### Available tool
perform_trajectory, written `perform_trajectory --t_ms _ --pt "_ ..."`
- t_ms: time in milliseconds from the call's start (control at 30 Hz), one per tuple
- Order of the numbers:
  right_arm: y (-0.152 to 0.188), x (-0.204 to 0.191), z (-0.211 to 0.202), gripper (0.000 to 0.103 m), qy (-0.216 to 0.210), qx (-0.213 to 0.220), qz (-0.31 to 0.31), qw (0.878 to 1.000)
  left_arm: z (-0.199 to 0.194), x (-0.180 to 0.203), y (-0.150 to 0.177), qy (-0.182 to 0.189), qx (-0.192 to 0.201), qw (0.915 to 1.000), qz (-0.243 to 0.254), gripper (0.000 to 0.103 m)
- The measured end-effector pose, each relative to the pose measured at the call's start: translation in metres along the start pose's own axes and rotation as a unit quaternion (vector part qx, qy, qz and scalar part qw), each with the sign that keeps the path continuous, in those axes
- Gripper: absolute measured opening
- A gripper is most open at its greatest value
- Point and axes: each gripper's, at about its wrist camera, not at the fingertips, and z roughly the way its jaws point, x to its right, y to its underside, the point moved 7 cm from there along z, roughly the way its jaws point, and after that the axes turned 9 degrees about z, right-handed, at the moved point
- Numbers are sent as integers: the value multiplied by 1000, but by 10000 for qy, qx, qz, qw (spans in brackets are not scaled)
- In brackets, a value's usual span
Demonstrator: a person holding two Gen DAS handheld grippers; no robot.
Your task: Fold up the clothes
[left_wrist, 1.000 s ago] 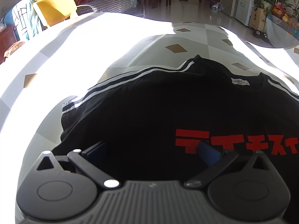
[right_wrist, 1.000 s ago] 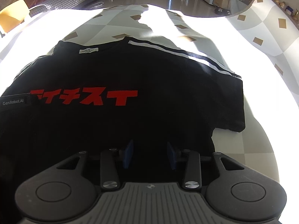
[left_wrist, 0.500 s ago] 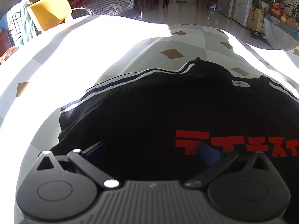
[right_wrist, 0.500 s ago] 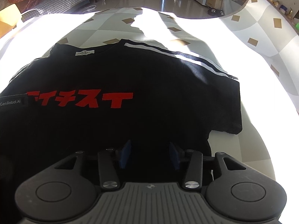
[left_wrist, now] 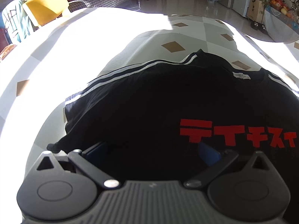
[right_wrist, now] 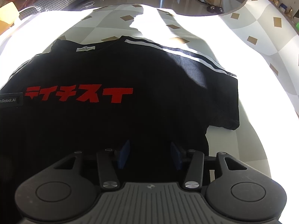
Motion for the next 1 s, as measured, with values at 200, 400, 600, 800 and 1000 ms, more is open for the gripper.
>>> perform_trajectory --t_ms 200,400,600,800,1000 --pt "5 1 -16 46 -238 143 -205 9994 -36 0 23 221 90 9997 -74 103" --pt "10 1 -22 46 -551 62 -273 9981 -66 6 52 384 106 9991 117 103" --pt "23 -1 -23 46 -494 -3 -470 9977 -83 15 73 494 108 9982 314 103" --pt "29 6 -18 46 -369 8 -563 9977 -82 25 93 551 -96 9970 536 103" --pt "21 24 -12 48 -97 28 -320 9994 -73 18 106 460 -354 9972 463 103"
